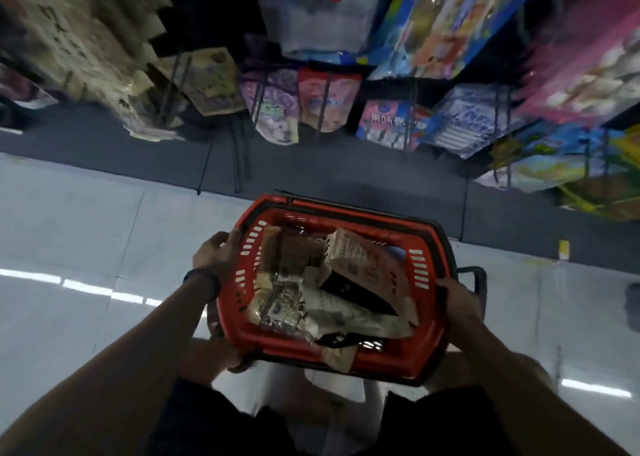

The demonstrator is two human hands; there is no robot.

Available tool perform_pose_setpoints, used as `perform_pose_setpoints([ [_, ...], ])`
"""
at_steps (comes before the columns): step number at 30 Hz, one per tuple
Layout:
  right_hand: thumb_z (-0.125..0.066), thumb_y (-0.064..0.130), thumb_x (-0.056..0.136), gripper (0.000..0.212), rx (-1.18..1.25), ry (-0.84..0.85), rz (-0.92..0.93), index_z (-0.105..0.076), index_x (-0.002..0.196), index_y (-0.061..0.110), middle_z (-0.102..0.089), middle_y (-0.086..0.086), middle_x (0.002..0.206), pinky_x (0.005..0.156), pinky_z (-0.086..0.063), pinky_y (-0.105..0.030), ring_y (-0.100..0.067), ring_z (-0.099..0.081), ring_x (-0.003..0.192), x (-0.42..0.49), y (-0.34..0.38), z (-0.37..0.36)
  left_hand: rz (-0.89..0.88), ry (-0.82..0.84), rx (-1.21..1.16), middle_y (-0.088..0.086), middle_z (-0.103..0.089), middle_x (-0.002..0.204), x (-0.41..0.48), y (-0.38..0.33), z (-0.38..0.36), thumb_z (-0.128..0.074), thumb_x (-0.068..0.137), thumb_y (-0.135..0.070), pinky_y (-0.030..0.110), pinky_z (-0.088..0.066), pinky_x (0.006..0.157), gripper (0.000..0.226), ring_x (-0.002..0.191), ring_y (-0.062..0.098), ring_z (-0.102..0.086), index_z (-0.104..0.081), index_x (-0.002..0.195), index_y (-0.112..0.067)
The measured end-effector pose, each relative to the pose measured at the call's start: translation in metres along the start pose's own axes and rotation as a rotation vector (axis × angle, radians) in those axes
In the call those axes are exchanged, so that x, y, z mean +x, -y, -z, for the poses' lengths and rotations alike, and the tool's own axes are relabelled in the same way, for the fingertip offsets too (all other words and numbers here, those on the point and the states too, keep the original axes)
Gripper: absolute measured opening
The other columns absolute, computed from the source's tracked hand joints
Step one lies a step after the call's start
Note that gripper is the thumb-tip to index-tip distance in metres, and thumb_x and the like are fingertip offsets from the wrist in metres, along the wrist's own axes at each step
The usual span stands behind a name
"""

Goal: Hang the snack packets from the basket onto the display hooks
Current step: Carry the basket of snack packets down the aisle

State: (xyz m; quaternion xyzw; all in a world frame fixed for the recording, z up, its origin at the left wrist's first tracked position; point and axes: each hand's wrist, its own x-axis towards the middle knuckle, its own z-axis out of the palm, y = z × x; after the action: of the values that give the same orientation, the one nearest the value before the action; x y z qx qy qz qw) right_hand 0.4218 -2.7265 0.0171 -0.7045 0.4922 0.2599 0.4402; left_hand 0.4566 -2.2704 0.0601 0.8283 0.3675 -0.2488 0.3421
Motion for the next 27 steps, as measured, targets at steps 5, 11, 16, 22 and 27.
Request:
perform_pose_setpoints([
  [5,-0.067,0.051,0.059,0.069,0.031,0.065,0.012,-0.076,0.116,0.013,-0.075,-0.017,0.111,0.097,-0.059,-0.054,-0.042,-0.071,0.1,0.095,-0.035,-0.019,-0.045,0.018,0.012,0.017,-0.073,0.13,0.048,0.024,-0.075,-0.039,0.108,-0.063,0.046,-0.052,0.096,0.062,0.098,0.031,-0.062,-0.069,0.135,-0.017],
  [11,-0.072,0.028,0.071,0.033,0.259,0.181,0.071,-0.083,0.095,0.007,-0.08,-0.02,0.098,0.073,-0.061,-0.038,-0.036,-0.074,0.082,0.089,-0.049,-0.027,-0.057,0.081,-0.068,0.013,-0.072,0.108,0.059,0.04,-0.113,-0.054,0.105,-0.056,0.042,-0.053,0.094,0.048,0.096,0.033,-0.068,-0.071,0.099,-0.012],
  [16,-0.071,0.041,0.073,0.067,-0.079,-0.019,0.154,-0.068,0.127,0.001,-0.075,-0.019,0.118,0.079,-0.053,-0.035,-0.037,-0.071,0.103,0.046,-0.049,-0.01,-0.114,0.074,-0.055,0.01,-0.069,0.125,0.027,0.035,-0.106,-0.067,0.093,-0.054,0.045,-0.055,0.096,0.062,0.111,0.039,-0.07,-0.059,0.141,-0.014],
  [22,-0.072,0.037,0.084,0.03,-0.114,0.005,0.394,-0.077,0.097,0.011,-0.077,-0.012,0.102,0.081,-0.053,-0.036,-0.034,-0.07,0.093,-0.028,-0.052,-0.021,-0.509,0.173,0.226,0.008,-0.071,0.125,-0.053,-0.008,-0.096,-0.063,0.104,-0.038,0.035,-0.051,0.093,0.029,0.113,0.032,-0.066,-0.07,0.124,-0.018],
  [27,-0.078,0.041,0.083,0.051,0.125,0.198,0.272,-0.063,0.125,0.016,-0.075,-0.013,0.113,0.075,-0.056,-0.035,-0.028,-0.073,0.094,-0.044,-0.062,-0.039,-0.742,0.201,0.346,0.008,-0.077,0.115,-0.1,-0.02,-0.112,-0.061,0.107,-0.034,0.043,-0.054,0.1,0.025,0.11,0.028,-0.069,-0.077,0.111,-0.015],
])
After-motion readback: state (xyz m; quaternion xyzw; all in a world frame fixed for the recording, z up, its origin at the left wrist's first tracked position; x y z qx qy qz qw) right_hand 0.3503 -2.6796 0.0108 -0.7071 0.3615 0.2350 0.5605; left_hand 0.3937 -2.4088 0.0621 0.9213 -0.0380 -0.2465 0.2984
